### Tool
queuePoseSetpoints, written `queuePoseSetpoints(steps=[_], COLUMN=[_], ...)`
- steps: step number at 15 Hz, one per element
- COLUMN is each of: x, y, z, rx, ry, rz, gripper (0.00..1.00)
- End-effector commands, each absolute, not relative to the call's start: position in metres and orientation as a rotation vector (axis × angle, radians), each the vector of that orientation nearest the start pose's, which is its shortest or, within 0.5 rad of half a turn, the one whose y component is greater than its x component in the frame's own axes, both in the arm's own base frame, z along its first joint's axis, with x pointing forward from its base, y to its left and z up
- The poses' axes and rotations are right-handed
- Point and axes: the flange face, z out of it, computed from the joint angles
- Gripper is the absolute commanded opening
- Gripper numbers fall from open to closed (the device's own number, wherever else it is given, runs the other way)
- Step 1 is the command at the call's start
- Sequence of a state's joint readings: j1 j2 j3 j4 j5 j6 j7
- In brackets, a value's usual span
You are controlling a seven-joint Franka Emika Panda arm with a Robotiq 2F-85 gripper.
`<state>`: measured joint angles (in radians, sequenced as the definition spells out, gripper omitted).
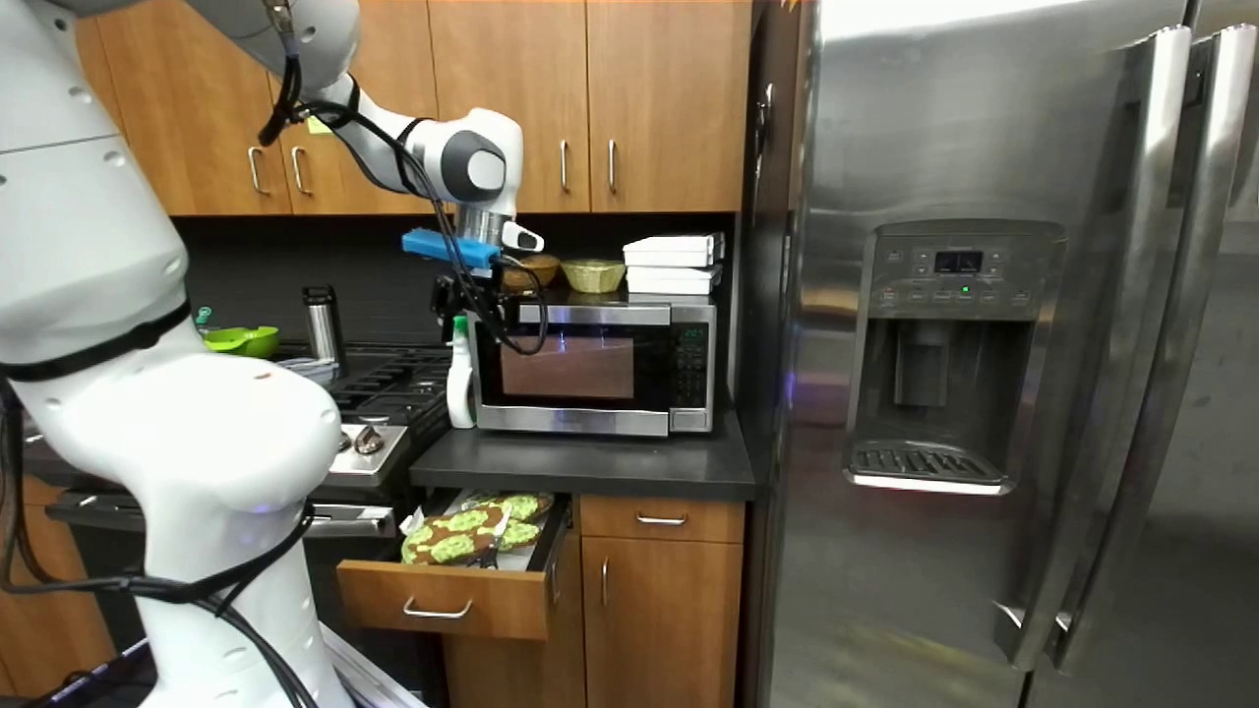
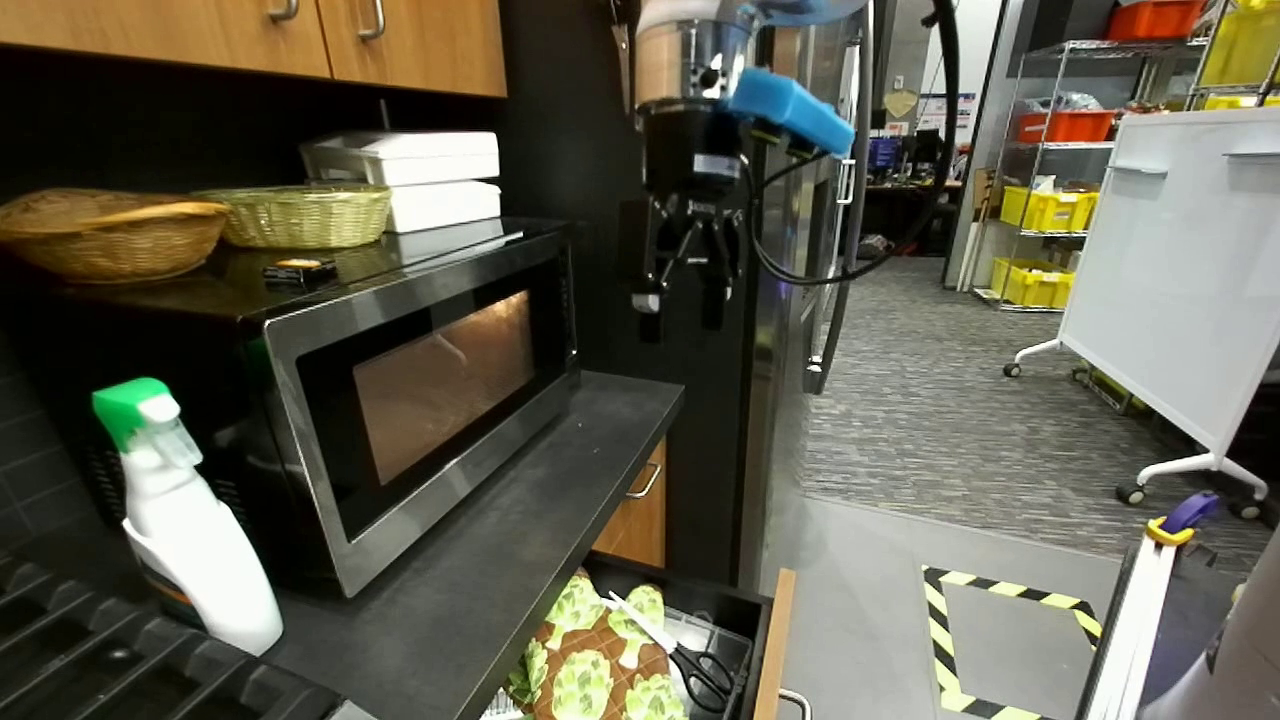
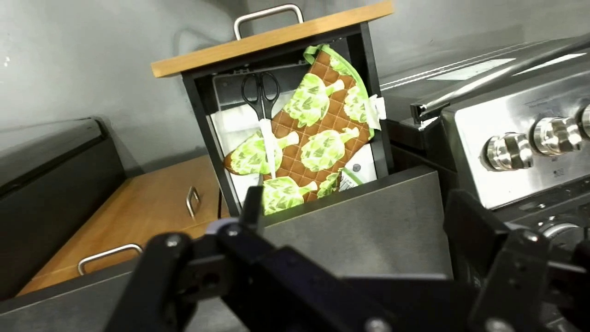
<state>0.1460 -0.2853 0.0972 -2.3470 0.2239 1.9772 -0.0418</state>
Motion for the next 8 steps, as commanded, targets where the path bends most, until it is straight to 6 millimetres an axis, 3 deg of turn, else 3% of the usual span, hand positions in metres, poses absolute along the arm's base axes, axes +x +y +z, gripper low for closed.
queuePoseSetpoints(steps=[1,8], x=[0.42,0.402], y=[0.105,0.079], z=[0.423,0.393], rx=[-2.982,-2.994], ry=[-0.218,-0.145], rz=[0.159,0.055], gripper=[1.0,1.0])
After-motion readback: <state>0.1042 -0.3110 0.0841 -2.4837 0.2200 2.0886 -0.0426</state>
